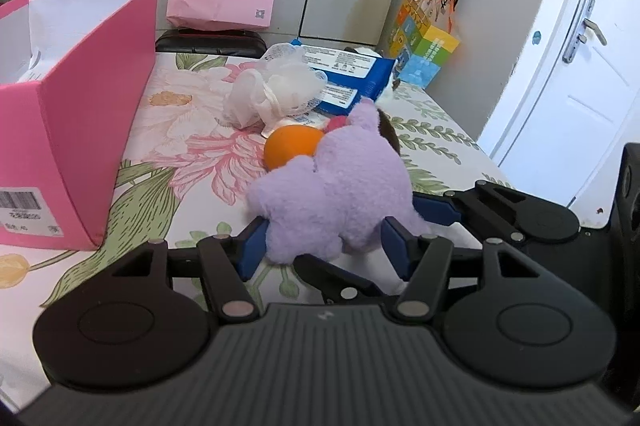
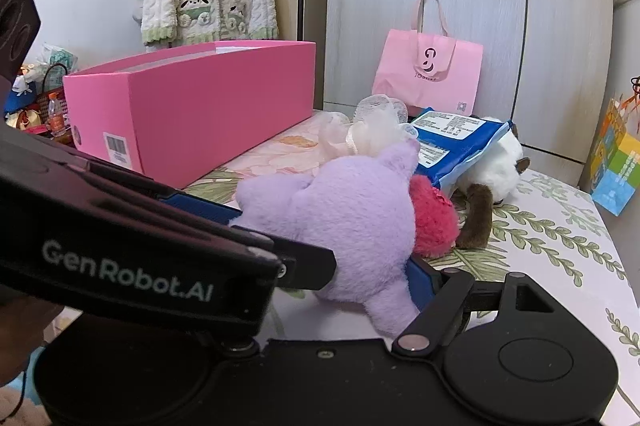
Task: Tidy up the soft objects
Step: 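Grasp the lavender plush toy between both tools, then carry the lavender plush with both tools over the pink shoebox, then open both tools to release the plush into the box, then move both open tools back toward the remaining items on the bed, then grasp the orange sponge with the left tool while the right tool grasps the pink pompom ball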
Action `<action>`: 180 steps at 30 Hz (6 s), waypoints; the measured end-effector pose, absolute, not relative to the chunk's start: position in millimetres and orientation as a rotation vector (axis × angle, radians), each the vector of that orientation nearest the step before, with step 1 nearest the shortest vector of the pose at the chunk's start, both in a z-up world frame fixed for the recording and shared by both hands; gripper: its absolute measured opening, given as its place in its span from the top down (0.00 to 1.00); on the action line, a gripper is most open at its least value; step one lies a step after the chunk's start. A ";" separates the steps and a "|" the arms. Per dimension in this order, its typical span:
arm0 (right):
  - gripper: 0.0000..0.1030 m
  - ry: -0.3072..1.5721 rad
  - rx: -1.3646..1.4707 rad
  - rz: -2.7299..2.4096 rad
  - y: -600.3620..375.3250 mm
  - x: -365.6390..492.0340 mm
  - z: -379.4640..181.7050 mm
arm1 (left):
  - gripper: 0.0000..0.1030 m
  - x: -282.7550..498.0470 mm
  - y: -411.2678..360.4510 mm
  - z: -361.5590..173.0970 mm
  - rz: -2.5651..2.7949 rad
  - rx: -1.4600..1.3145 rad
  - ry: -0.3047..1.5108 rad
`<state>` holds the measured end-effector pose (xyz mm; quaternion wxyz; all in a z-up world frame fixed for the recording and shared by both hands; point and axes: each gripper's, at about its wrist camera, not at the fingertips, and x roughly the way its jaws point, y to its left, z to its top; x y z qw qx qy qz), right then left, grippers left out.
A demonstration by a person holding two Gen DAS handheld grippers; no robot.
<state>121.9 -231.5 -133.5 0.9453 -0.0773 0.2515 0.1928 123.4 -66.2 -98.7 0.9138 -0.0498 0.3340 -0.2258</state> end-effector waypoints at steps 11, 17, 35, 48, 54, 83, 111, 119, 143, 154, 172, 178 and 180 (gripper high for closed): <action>0.20 0.599 -0.140 0.410 -218.5 95.0 -115.6 | 0.42 94.9 -48.1 -76.6 -0.519 -0.090 0.761; 0.20 0.591 -0.218 0.457 -202.2 71.6 -93.3 | 0.42 74.7 -26.8 -57.6 -0.531 -0.115 0.797; 0.19 0.471 -0.405 0.631 -117.7 16.0 -40.5 | 0.41 17.8 44.1 8.9 -0.410 -0.004 0.811; 0.19 0.430 -0.407 0.668 -86.3 55.1 -7.3 | 0.41 67.5 75.9 49.0 -0.376 0.014 0.833; 0.18 0.425 -0.375 0.668 -72.1 108.9 6.1 | 0.41 122.6 92.7 58.8 -0.380 -0.009 0.819; 0.18 0.767 -0.382 0.741 -24.1 354.5 -26.4 | 0.40 348.5 138.0 -11.1 -0.316 -0.297 0.980; 0.21 0.645 -0.186 0.845 -136.7 243.5 42.0 | 0.29 194.4 115.0 66.1 -0.337 0.013 0.684; 0.21 0.574 -0.230 0.805 -170.5 184.9 62.6 | 0.29 135.1 92.0 80.7 -0.419 0.065 0.662; 0.19 0.575 -0.277 0.607 -287.5 102.3 -21.9 | 0.29 111.9 -35.7 24.2 -0.756 0.205 0.776; 0.21 0.509 -0.354 0.579 -293.0 140.0 -77.6 | 0.31 154.1 -68.3 -18.6 -0.703 0.158 0.726; 0.32 0.578 -0.225 0.602 -295.7 206.9 -120.3 | 0.32 207.5 -95.1 -63.4 -0.574 0.104 0.653; 0.37 0.579 -0.247 0.627 -293.6 212.3 -123.2 | 0.39 216.5 -83.6 -86.0 -0.539 0.022 0.708; 0.39 0.583 -0.254 0.626 -292.8 214.1 -124.8 | 0.39 218.8 -79.1 -92.0 -0.538 -0.026 0.713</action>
